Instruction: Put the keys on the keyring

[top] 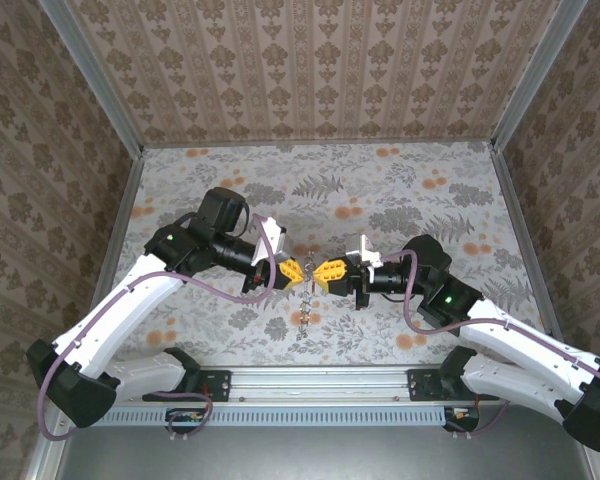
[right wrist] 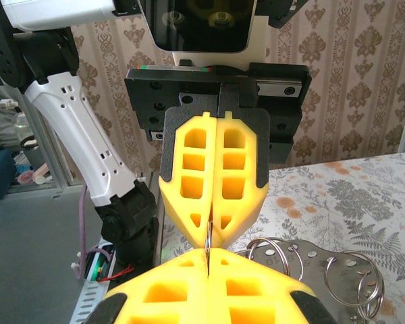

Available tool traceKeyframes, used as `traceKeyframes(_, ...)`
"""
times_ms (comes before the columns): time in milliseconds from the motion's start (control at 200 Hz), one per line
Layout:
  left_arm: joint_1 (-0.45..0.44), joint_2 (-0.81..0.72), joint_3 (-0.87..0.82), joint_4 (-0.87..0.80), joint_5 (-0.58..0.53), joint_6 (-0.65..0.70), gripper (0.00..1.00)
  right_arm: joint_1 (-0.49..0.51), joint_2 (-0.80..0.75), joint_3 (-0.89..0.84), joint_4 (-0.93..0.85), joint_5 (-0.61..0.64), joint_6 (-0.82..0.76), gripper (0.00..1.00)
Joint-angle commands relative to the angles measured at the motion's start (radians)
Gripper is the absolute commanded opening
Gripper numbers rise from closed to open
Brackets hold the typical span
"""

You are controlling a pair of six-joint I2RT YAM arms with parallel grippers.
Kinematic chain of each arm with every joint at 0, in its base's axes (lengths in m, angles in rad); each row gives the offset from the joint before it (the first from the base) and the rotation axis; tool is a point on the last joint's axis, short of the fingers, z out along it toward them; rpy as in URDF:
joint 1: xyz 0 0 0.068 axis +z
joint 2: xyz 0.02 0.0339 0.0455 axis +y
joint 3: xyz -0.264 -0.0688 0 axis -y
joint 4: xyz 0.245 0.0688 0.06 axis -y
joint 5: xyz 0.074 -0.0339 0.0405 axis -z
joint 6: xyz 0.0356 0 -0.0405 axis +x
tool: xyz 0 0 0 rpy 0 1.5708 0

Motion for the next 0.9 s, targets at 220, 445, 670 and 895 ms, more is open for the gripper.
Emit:
traceKeyframes(220, 0.005, -0.022, 0.010, 0.011, 0.030, -0.012, 0.00, 0.007, -0.016, 0.006, 0.013, 0.002, 0.000, 0.00)
traceKeyframes(445, -0.003, -0.028, 0.008, 0.008, 0.018, -0.011, 0.00, 0.008, -0.026, 0.010, -0.003, 0.011, -0.002, 0.00)
traceKeyframes(670, 0.000, -0.031, 0.011, 0.008, 0.020, -0.010, 0.00, 0.007, -0.022, 0.013, -0.005, 0.009, -0.005, 0.00)
traceKeyframes(895, -0.002, -0.032, 0.013, 0.007, 0.025, -0.011, 0.00, 0.008, -0.006, 0.016, 0.010, 0.003, 0.000, 0.00)
